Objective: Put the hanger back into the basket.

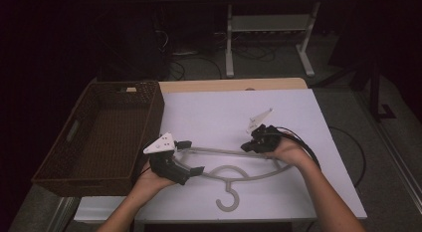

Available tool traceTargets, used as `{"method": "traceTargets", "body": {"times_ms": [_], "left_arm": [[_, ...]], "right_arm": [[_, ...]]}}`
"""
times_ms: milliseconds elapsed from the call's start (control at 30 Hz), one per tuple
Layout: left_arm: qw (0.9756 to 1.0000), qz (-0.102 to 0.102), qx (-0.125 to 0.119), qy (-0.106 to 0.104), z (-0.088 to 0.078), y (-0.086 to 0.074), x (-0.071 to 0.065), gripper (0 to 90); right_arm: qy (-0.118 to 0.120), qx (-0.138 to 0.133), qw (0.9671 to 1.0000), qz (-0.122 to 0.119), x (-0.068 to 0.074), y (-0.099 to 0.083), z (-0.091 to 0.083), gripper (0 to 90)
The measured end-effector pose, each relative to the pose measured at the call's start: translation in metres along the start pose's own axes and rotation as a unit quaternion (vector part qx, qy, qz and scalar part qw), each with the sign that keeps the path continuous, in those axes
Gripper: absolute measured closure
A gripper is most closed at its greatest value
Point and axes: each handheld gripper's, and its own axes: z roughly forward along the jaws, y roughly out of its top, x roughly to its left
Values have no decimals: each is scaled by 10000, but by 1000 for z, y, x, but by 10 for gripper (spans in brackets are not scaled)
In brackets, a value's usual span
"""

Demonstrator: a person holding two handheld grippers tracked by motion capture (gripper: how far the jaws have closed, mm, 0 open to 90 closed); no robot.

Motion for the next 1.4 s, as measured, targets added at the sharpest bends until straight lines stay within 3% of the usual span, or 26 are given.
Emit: {"method": "traceTargets", "body": {"times_ms": [233, 467, 667, 867, 1133, 1400], "left_arm": [[10000, 1, -13, 12, -1, 0, 0, 0], [10000, -5, 11, 16, 0, -1, 0, 0], [10000, -18, 13, -4, 1, -1, -1, 0], [10000, -26, 0, 6, 1, -1, 0, 0], [10000, -16, 25, 3, 2, -1, 0, 0], [10000, -15, 43, -39, 4, -1, 0, 0]], "right_arm": [[-259, 286, 9988, 285, 8, -35, -22, 895], [-440, 391, 9971, 488, 10, -60, -28, 894], [-530, 657, 9952, 491, 8, -65, -19, 895], [-679, 588, 9945, 542, 1, -64, -19, 896], [-902, 602, 9921, 624, -16, -59, -12, 896], [-1354, 601, 9861, 748, -44, -44, 0, 897]]}}
